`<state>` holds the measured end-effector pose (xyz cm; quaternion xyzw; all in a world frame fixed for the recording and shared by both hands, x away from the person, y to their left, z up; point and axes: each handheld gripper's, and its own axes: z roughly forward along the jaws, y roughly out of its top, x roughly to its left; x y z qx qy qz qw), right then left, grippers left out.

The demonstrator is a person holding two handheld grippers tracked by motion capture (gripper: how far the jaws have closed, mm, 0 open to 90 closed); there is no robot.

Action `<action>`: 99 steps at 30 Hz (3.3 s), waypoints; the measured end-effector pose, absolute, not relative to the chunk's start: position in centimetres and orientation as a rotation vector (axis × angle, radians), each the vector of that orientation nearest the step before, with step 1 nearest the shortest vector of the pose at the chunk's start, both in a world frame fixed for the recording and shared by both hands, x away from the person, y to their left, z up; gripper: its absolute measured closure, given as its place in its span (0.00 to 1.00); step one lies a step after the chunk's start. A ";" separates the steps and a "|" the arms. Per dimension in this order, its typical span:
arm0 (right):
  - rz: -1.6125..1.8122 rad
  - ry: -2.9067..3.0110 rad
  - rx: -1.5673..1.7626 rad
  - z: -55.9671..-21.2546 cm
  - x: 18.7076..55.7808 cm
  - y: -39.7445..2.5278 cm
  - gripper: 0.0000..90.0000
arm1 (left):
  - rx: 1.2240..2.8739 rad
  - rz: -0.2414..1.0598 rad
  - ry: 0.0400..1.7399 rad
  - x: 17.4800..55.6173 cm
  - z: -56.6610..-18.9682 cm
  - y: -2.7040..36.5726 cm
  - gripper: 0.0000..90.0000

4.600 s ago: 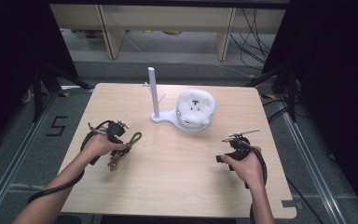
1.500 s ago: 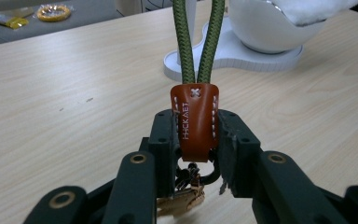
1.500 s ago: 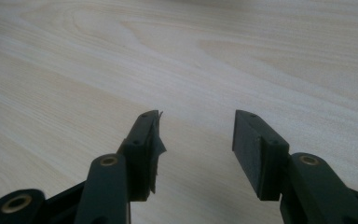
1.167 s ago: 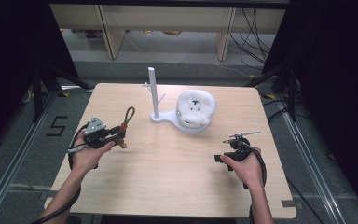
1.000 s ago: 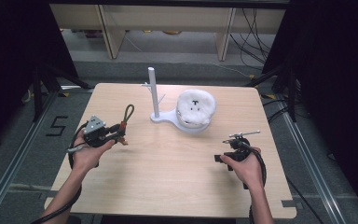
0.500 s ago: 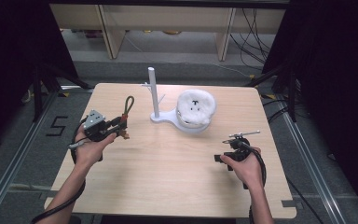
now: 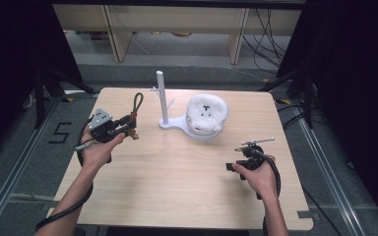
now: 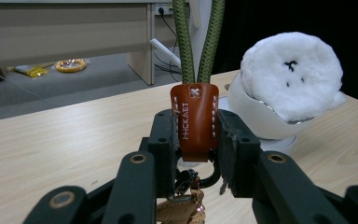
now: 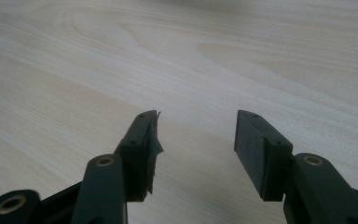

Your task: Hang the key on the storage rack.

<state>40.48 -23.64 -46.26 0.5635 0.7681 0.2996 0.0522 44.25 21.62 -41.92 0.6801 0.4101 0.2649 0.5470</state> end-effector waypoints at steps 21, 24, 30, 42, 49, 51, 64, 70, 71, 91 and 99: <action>0.939 2.344 1.706 -46.4 40.5 -23.9 0.56 | 1.612 0.607 0.956 46.8 -41.0 19.7 0.76; 0.922 2.341 1.683 -46.3 40.5 -24.0 0.56 | 1.611 0.603 0.963 47.1 -41.1 19.5 0.76; 0.928 2.336 1.707 -46.1 40.4 -23.9 0.56 | 1.607 0.597 0.976 47.7 -41.3 19.2 0.76; 0.945 2.324 1.712 -46.3 40.5 -23.9 0.56 | 1.603 0.588 0.997 48.0 -42.0 19.2 0.76; 0.944 2.324 1.711 -46.4 40.5 -23.9 0.56 | 1.595 0.582 1.004 48.3 -42.2 19.0 0.76; 0.944 2.324 1.706 -46.4 40.5 -24.0 0.56 | 1.598 0.578 1.006 48.3 -42.3 18.9 0.76; 0.939 2.327 1.690 -46.6 40.5 -24.0 0.56 | 1.585 0.539 1.038 49.1 -43.1 18.4 0.76; 0.936 2.330 1.690 -46.6 40.5 -24.1 0.56 | 1.595 0.531 1.042 49.4 -43.4 17.9 0.76; 0.901 2.353 1.690 -46.4 40.5 -24.2 0.56 | 1.597 0.530 1.043 49.4 -43.5 17.9 0.76; 0.935 2.327 1.694 -46.5 40.5 -24.2 0.56 | 1.621 0.532 1.065 50.4 -44.2 16.5 0.75; 0.936 2.317 1.698 -46.7 40.5 -24.2 0.55 | 1.648 0.564 1.066 50.7 -44.3 15.9 0.74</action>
